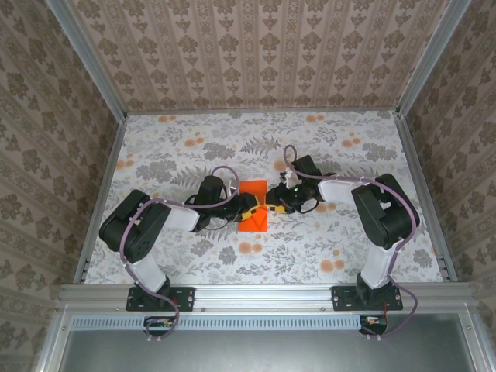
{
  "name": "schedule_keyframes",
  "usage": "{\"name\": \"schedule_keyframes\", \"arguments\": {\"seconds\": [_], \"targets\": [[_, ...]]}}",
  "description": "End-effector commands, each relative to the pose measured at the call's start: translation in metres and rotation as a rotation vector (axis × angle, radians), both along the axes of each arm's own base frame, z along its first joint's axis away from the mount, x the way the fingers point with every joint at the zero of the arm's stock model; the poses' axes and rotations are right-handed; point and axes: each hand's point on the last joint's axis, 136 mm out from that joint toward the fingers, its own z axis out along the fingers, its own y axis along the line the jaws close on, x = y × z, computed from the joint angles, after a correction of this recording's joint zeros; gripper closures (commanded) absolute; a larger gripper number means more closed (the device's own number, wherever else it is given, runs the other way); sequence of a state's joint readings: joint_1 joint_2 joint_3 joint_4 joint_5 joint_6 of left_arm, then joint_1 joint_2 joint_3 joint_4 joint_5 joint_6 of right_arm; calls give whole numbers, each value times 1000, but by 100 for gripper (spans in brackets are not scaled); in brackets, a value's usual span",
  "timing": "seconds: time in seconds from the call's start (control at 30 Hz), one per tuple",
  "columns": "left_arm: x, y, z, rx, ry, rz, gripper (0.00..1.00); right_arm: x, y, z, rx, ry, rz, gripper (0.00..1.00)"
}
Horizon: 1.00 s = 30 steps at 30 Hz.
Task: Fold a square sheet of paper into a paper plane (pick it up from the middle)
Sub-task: Fold the triangle a second time at the center of the table.
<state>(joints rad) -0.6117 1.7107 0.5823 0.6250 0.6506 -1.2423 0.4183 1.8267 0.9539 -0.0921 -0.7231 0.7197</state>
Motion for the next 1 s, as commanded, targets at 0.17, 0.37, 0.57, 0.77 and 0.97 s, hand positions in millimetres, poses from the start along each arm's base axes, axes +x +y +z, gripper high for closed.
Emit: {"name": "schedule_keyframes", "arguments": {"seconds": [0.17, 0.37, 0.57, 0.77, 0.97], "targets": [[7, 6, -1, 11, -7, 47, 57, -4, 17, 10, 70, -25, 41, 63], [7, 7, -1, 10, -6, 50, 57, -5, 19, 8, 66, -23, 50, 73], [6, 7, 0, 7, -9, 46, 57, 1, 15, 2, 0, -42, 68, 89], [3, 8, 4, 19, -22, 32, 57, 8, 10, -6, -66, -77, 104, 95], [3, 8, 5, 42, -32, 8, 58, 12, 11, -10, -87, -100, 143, 97]]}}
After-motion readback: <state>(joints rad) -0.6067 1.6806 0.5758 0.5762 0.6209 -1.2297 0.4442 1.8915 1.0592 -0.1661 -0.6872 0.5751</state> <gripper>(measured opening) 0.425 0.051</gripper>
